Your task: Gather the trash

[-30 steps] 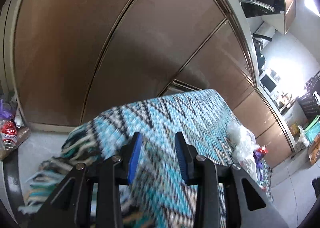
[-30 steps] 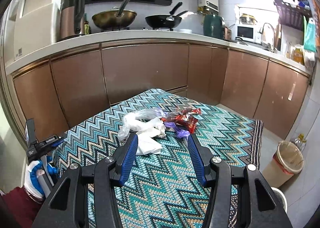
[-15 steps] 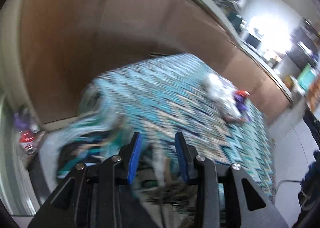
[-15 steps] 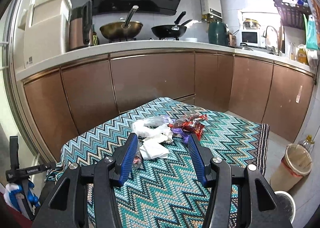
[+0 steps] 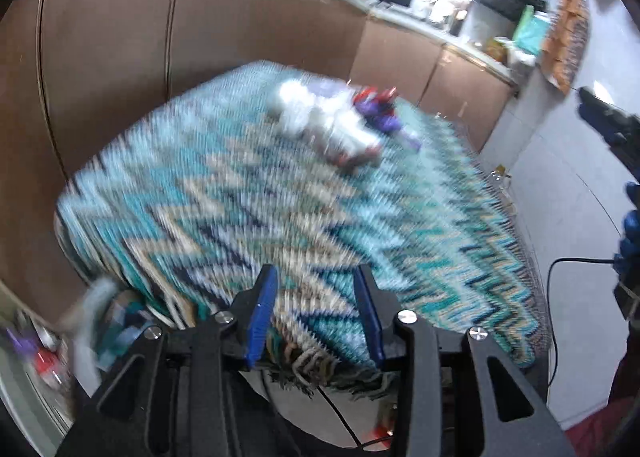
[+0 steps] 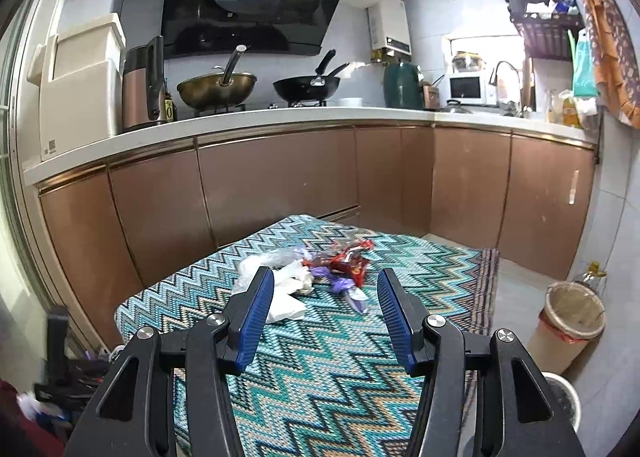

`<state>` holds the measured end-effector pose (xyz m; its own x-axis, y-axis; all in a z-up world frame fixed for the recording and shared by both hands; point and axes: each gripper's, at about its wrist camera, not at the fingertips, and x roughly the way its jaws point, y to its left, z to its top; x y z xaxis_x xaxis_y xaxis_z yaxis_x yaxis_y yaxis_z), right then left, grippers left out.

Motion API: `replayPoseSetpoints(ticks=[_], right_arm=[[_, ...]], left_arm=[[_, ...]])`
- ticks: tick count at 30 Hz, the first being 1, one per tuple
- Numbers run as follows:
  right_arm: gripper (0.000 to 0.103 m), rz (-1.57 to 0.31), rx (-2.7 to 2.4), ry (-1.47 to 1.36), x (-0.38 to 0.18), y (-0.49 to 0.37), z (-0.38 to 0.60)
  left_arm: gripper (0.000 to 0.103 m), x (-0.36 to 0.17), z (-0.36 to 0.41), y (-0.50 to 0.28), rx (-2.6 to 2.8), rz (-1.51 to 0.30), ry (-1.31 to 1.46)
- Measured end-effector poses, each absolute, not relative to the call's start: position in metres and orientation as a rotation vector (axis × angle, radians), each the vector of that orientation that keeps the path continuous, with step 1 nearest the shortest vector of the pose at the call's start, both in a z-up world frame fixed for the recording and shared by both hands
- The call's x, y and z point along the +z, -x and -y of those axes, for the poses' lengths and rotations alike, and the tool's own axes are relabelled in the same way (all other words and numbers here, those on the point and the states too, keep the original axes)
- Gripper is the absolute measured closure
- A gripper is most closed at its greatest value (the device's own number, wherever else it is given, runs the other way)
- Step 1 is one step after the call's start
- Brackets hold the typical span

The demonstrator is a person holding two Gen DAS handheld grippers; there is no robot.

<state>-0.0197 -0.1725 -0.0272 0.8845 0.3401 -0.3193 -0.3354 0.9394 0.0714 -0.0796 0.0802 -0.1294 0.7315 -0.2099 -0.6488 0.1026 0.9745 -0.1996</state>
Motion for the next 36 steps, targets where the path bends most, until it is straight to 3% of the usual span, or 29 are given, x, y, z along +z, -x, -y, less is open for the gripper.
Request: replayPoseSetpoints(ticks=[5,14,17,23,36], right_arm=[[0.050,-0.314,0.327,-0.015,-0.017,0.028,0.181],[0.049,-0.238,0.345,0.037,0.028,0.057,0.172],[0.049,-0.232,0.357,0.015,0.041,0.064,0.173],[0.049,-0.289,0.388,-0.008,0.043,0.055,0.168],[0.053,-0.590,0.427,-0.055,-0.043,-0.060,0.143]], left_arm=[[0.065,-0.054,-0.088,0.095,-0.227,-0.644,0.127],[0.064,0.111,-0.084,0.120,-0.256,-0.302,0.081],[0.053,0.127,-0.080,0.110,-0.232,-0.262,0.068],[0.051,0.092,-0.083,0.053,-0.172,-0.363,0.027],[0.051,-0.078,-0.072,-0.082,-0.391,-0.825,0.132]])
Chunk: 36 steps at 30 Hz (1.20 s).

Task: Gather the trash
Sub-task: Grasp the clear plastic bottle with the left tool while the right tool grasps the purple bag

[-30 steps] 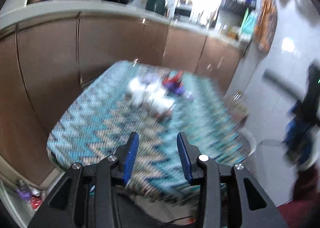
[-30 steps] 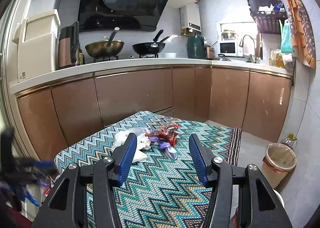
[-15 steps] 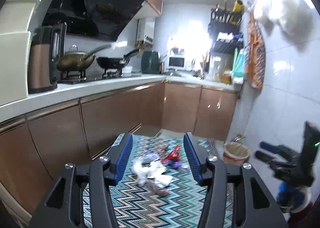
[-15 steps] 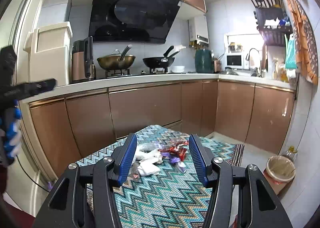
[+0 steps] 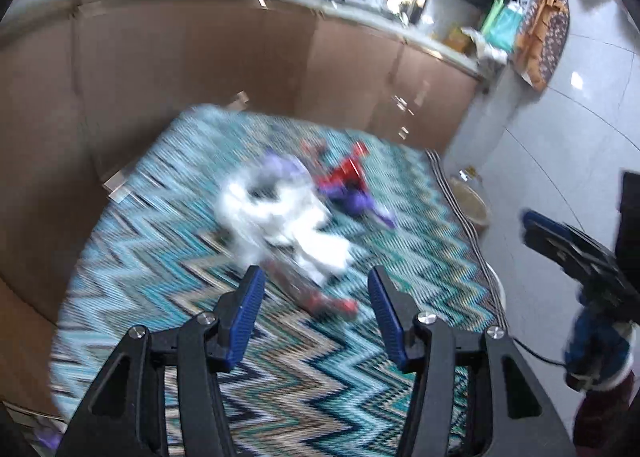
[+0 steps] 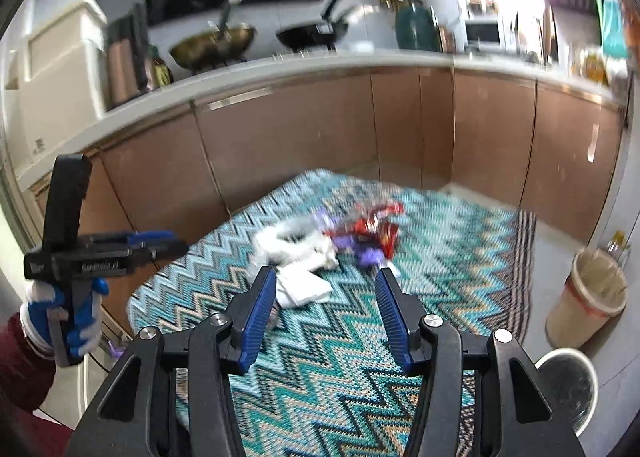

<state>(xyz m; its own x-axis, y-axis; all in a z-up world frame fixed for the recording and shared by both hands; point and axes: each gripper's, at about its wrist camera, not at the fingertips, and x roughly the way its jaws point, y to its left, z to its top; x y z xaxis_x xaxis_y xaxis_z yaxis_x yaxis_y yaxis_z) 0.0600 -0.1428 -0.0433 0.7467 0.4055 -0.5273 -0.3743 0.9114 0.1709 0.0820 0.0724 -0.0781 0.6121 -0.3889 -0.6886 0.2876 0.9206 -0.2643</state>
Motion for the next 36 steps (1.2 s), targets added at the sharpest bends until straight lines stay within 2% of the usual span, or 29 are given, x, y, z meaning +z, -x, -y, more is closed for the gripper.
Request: replayPoseSetpoints(ticks=[10,11,12,15,20,25,27,29,30,36], right_arm=[[0.053,-0.729,0.423,-0.067,-0.106,-0.131,0.140],[0.053,-0.734,0.423,-0.066,-0.109,-0.138,0.139],[0.053,-0.740,0.423,-0.064,-0.113,-0.147,0.137],[0.054,-0.754,0.427,-0.041,-0.124,-0.172,0.131],[0.054,-0.801,0.402,0.001,-0.148,-0.219,0.124],[0.054,-0.831,0.390,0.028,-0.165,-0.247,0.118],[0.057,-0.855,0.389,0.041,-0.173,-0.254,0.115],[0.074,-0.880,0.392,0.040,-0.178,-0.258,0.115],[0.075,-0.892,0.395,0.039,-0.181,-0.258,0.115],[0.094,-0.879,0.440,0.017,-0.172,-0.230,0.119]], left_arm=[[0.052,-0.143,-0.014,-0.105,-0.453,-0.892,-0.003],[0.056,-0.148,-0.013,-0.109,-0.440,-0.896,-0.013],[0.065,-0.153,-0.012,-0.115,-0.426,-0.906,-0.020],[0.075,-0.168,-0.018,-0.127,-0.413,-0.945,-0.001],[0.085,-0.172,-0.027,-0.131,-0.418,-0.945,0.027],[0.089,-0.169,-0.036,-0.127,-0.430,-0.941,0.072],[0.090,-0.167,-0.038,-0.124,-0.435,-0.935,0.087],[0.091,-0.160,-0.044,-0.114,-0.442,-0.926,0.093],[0.091,-0.157,-0.044,-0.110,-0.443,-0.918,0.092],[0.092,-0.133,-0.042,-0.084,-0.457,-0.867,0.079]])
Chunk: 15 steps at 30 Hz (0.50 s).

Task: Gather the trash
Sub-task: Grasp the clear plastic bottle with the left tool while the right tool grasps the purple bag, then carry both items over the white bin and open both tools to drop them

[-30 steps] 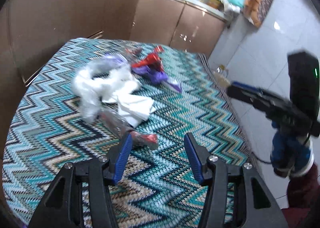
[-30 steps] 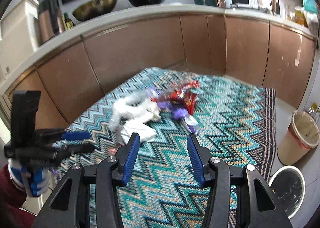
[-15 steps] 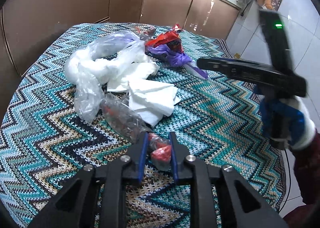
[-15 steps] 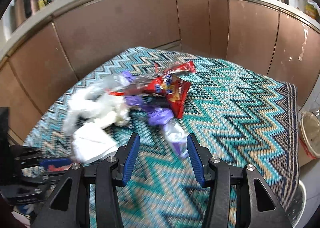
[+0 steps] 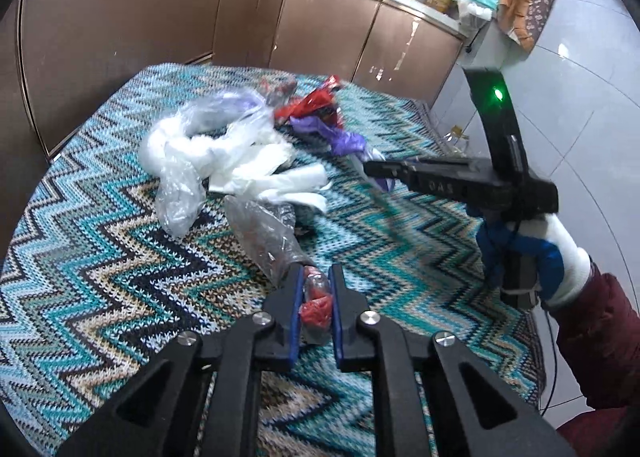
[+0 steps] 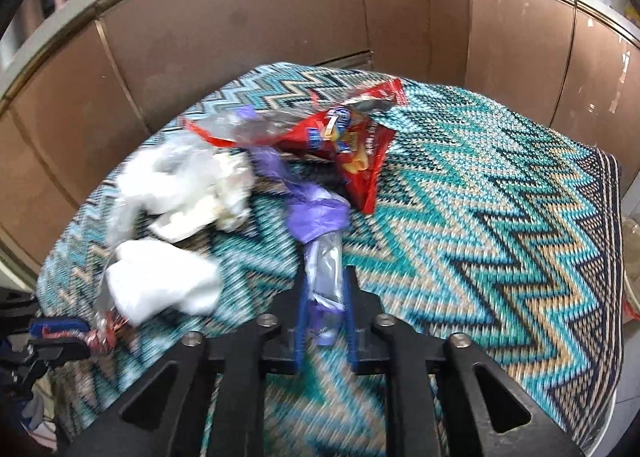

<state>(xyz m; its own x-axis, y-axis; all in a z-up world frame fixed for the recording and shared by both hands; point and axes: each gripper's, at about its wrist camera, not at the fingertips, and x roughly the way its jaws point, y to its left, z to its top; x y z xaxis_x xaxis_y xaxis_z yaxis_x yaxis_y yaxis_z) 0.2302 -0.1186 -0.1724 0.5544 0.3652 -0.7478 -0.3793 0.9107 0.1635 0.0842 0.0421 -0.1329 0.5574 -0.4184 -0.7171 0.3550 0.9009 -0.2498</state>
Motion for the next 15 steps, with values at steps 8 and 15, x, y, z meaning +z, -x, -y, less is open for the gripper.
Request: replayPoseSetpoints(ticks=[8,15], right_arm=[[0.095,-0.776,0.434,-0.043,-0.127,-0.149,0.154],[0.095,-0.658,0.305,-0.091,-0.081,-0.072,0.215]], left_arm=[[0.092,-0.089,-0.031,-0.056,-0.538,-0.769,0.070],[0.092,-0.056,0.009,-0.055,-0.661,-0.711,0.053]])
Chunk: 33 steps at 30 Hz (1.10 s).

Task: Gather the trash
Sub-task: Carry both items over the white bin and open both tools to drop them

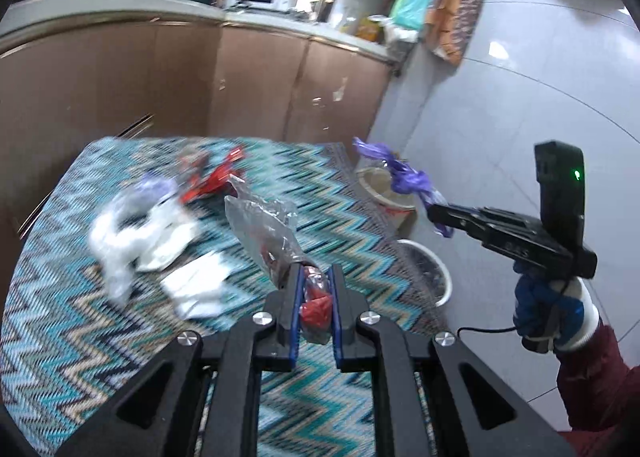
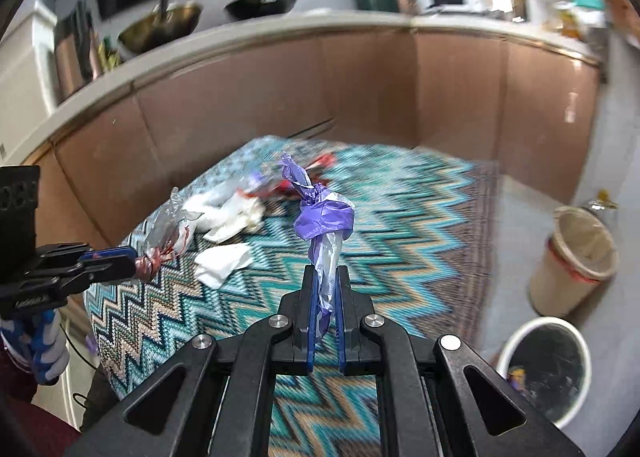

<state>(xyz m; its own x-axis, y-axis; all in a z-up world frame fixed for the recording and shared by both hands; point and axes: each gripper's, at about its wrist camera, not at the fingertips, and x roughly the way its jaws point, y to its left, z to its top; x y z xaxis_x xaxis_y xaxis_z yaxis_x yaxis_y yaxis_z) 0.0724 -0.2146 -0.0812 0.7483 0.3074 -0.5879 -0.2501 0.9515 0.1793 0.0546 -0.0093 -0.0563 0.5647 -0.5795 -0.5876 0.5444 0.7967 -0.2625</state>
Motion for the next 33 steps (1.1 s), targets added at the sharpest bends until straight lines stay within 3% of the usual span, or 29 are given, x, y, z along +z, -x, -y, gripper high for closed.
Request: replayPoseSetpoints(ticks=[5,13,23,26,30,33], right_arm=[[0.095,-0.612,0.164,-0.129,-0.068,-0.031,0.273],[0.095,-0.657,-0.048,-0.230,-0.094,-0.007,0.360],[0.095,-0.790,-0.267,-0.304,-0.148,-0.013,0.451],[0.090,-0.817,-0.298,-0.308,-0.163,-0.023,0.469],[0.082,-0.852,-0.329,-0.308,-0.184,-0.039,0.485],[0.077,-0.867,-0.350,-0.318,-0.194,-0.044,0.493]], left_arm=[[0.092,-0.038,0.070,-0.059,-0.767,-0.691,0.015],[0.092,-0.031,0.196,-0.087,-0.953,-0.732,-0.055],[0.091,-0.084,0.361,-0.136,-1.110,-0.914,-0.064],[0.088,-0.102,0.395,-0.147,-1.106,-0.952,-0.057],[0.067,-0.125,0.420,-0.160,-1.081,-1.002,-0.055],[0.062,-0.129,0.423,-0.163,-1.076,-0.998,-0.044]])
